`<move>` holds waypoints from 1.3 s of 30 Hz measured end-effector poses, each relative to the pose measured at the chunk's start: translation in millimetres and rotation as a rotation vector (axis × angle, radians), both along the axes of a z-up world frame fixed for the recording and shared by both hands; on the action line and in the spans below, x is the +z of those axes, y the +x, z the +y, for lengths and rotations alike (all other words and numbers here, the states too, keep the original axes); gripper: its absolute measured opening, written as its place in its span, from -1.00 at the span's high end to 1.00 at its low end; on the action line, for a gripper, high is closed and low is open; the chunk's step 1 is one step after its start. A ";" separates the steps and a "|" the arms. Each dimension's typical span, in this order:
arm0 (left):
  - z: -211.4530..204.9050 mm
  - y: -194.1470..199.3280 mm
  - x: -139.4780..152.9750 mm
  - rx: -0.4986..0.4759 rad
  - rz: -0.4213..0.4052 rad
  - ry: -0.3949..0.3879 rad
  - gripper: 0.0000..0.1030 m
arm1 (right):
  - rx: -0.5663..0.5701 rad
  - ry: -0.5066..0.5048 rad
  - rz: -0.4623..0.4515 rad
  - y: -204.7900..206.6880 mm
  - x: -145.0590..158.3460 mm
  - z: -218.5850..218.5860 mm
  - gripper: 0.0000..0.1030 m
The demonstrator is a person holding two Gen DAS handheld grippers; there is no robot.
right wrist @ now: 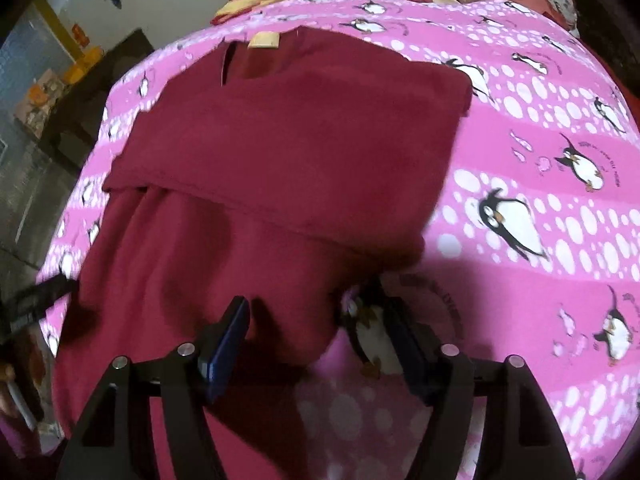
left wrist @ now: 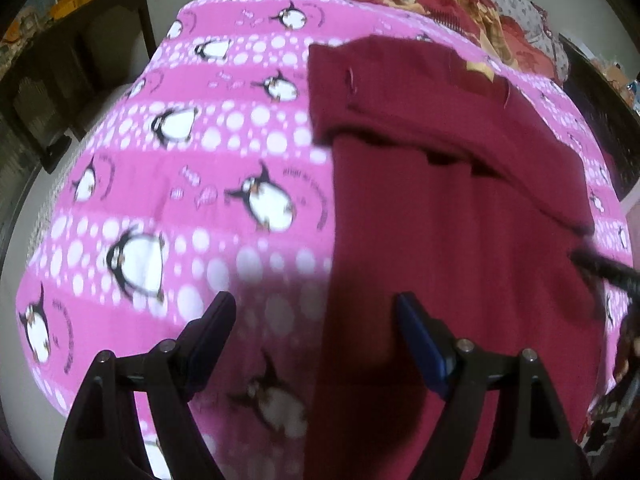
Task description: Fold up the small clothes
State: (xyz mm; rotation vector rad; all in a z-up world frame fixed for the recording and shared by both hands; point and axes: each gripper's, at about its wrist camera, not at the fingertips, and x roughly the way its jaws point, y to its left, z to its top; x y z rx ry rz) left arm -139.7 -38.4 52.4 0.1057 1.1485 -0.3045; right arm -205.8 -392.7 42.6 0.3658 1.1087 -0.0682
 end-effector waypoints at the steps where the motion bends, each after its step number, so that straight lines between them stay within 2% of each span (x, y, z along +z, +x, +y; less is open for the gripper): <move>1: 2.4 -2.9 -0.5 0.003 0.004 -0.001 -0.58 | -0.003 -0.006 -0.010 1.0 -1.7 0.4 -0.19; 2: 6.0 -7.0 0.3 0.008 0.008 -0.009 -0.58 | 0.002 -0.015 -0.001 3.6 -3.7 2.1 0.69; 3: 8.7 -9.4 1.6 0.010 0.009 -0.014 -0.58 | 0.005 -0.029 0.012 2.3 -6.2 3.1 0.85; 8: 23.0 -22.8 8.6 0.018 -0.002 -0.014 -0.58 | -0.008 -0.118 -0.037 -11.6 11.5 1.5 0.86; 12: 29.8 -32.6 11.3 0.015 0.010 -0.028 -0.58 | -0.026 -0.114 -0.018 -15.3 12.7 -5.8 0.86; 14: 32.7 -39.4 12.8 0.008 0.027 -0.047 -0.58 | -0.005 -0.100 -0.007 -19.7 16.2 -1.8 0.84; 17: 38.4 -49.3 13.2 0.006 0.050 -0.069 -0.58 | 0.016 -0.007 -0.010 -37.3 29.7 -1.5 0.77; 19: 40.9 -55.7 11.9 0.003 0.066 -0.073 -0.58 | 0.055 0.044 -0.006 -54.2 38.6 2.4 0.36; 20: 42.5 -60.2 11.0 -0.001 0.077 -0.072 -0.58 | 0.078 0.058 -0.010 -67.1 44.5 5.4 -0.03; 21: 43.4 -63.1 10.6 -0.003 0.082 -0.071 -0.58 | 0.094 0.059 -0.010 -75.6 47.5 8.6 -0.22; 24: 47.5 -74.0 9.2 -0.011 0.092 -0.064 -0.58 | 0.155 0.094 0.009 -104.3 50.5 19.9 -0.22; 30: 53.1 -93.4 0.3 -0.024 0.132 -0.071 -0.58 | 0.165 0.210 0.063 -149.7 29.4 32.0 -0.22; 34: 55.5 -101.1 -4.0 -0.026 0.151 -0.080 -0.58 | 0.176 0.246 0.097 -162.5 12.4 43.1 -0.22; 39: 60.2 -105.9 -12.2 -0.006 0.196 -0.127 -0.58 | 0.183 0.344 0.106 -166.6 -11.0 54.3 -0.22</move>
